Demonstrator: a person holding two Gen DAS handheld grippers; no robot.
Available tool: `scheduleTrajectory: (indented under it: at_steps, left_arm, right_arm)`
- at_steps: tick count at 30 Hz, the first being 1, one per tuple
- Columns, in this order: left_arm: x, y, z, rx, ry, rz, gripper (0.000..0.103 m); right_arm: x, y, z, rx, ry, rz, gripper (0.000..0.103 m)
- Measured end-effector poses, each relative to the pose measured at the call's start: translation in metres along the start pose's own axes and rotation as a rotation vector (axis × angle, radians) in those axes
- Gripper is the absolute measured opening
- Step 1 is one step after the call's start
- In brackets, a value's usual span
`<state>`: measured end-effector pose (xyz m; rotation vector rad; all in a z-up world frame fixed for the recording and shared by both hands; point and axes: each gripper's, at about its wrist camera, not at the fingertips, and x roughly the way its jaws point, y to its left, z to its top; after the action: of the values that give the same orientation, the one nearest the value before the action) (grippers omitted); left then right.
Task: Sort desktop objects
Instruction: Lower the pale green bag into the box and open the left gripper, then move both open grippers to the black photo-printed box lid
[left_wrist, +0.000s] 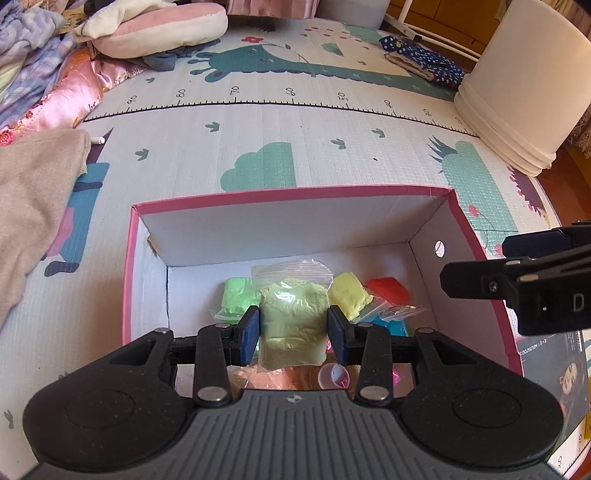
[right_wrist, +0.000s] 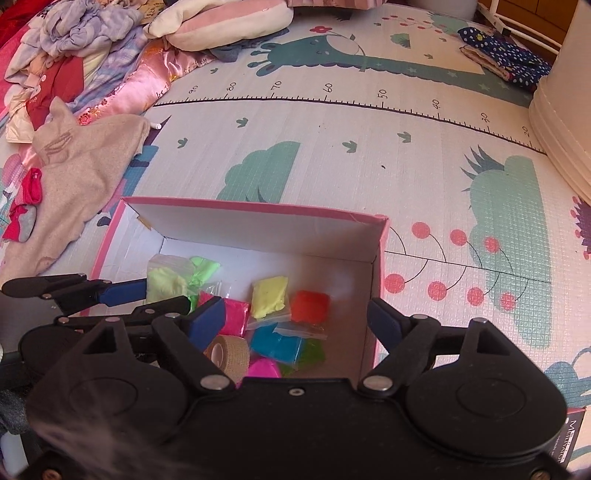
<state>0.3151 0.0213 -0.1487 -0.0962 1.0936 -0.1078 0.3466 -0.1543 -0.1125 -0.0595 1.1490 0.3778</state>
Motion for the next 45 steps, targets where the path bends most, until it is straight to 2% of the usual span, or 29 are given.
scheduleTrajectory:
  at_steps: [7,16,17,19,21,24,31,45]
  left_arm:
    - [0.023,-0.001,-0.003,-0.019,0.032,-0.005,0.038]
    - [0.032,0.0,-0.003,-0.045,0.047,0.008,0.038]
    - [0.032,0.001,-0.004,-0.054,0.052,0.007,0.04]
    - [0.034,0.004,-0.004,-0.083,0.063,-0.003,0.063]
    - [0.033,0.005,-0.005,-0.089,0.064,0.001,0.067]
    - [0.028,0.005,-0.005,-0.085,0.055,0.016,0.068]
    - [0.0,0.004,-0.002,-0.102,0.023,0.008,0.068]
    - [-0.097,-0.023,-0.013,-0.073,-0.076,-0.025,0.068]
  right_arm:
    - [0.003,-0.003,-0.004,0.011,0.001,-0.008,0.084]
    - [0.002,-0.002,-0.007,0.0,-0.003,-0.018,0.084]
    - [0.002,-0.002,-0.007,0.001,-0.002,-0.021,0.084]
    - [0.001,-0.003,-0.008,0.003,-0.003,-0.023,0.084]
    - [-0.001,-0.003,-0.008,-0.005,-0.004,-0.027,0.084]
    - [-0.004,-0.002,-0.009,-0.014,-0.004,-0.034,0.084]
    - [-0.022,-0.001,-0.014,-0.042,-0.008,-0.057,0.084]
    - [-0.108,-0.012,-0.04,-0.055,-0.053,-0.103,0.084]
